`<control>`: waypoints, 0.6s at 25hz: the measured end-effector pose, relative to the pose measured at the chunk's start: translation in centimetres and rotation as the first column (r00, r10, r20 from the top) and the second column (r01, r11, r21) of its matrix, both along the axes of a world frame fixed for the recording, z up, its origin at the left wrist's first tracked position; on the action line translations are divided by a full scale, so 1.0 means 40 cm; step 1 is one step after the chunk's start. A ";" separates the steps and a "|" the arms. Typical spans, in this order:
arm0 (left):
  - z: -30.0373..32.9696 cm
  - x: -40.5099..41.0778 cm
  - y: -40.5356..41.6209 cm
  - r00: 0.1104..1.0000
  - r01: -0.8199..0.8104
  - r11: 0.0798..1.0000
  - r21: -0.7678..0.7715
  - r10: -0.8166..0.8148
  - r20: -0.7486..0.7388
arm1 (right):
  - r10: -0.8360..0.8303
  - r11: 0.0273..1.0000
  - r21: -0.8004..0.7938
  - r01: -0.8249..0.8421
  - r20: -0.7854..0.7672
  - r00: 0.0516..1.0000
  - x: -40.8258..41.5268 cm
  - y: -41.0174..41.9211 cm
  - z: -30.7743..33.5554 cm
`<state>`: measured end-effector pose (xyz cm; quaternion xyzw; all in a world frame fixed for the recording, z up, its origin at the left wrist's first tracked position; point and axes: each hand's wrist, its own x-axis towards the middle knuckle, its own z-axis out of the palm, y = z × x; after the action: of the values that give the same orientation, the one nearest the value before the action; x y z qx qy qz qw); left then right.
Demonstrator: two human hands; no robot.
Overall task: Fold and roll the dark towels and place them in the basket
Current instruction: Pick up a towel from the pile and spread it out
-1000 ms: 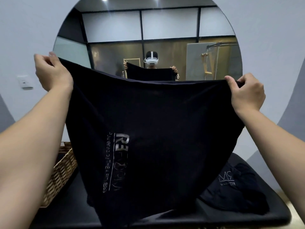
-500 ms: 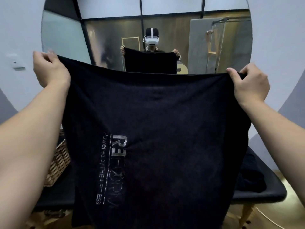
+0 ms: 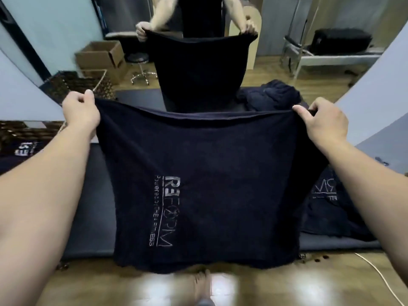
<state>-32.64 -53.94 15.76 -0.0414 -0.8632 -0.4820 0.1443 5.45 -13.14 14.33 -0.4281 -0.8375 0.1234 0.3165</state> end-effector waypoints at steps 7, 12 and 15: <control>-0.317 -0.255 0.145 0.973 0.070 0.991 -0.111 -0.043 0.225 | 0.004 0.990 -0.137 0.022 0.183 0.983 -0.247 0.143 -0.250; -0.444 -0.363 0.217 0.911 0.040 0.995 -0.087 -0.001 0.412 | 0.030 0.985 -0.170 0.018 0.275 0.961 -0.376 0.225 -0.356; -0.493 -0.433 0.249 0.898 0.015 0.998 -0.066 0.016 0.441 | 0.057 0.986 -0.165 -0.005 0.315 0.947 -0.449 0.269 -0.410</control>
<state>-49.96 -43.98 -3.97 0.0642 -0.8892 -0.4495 -0.0562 -12.52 -2.36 -2.06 -0.4533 -0.8714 0.1253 0.1394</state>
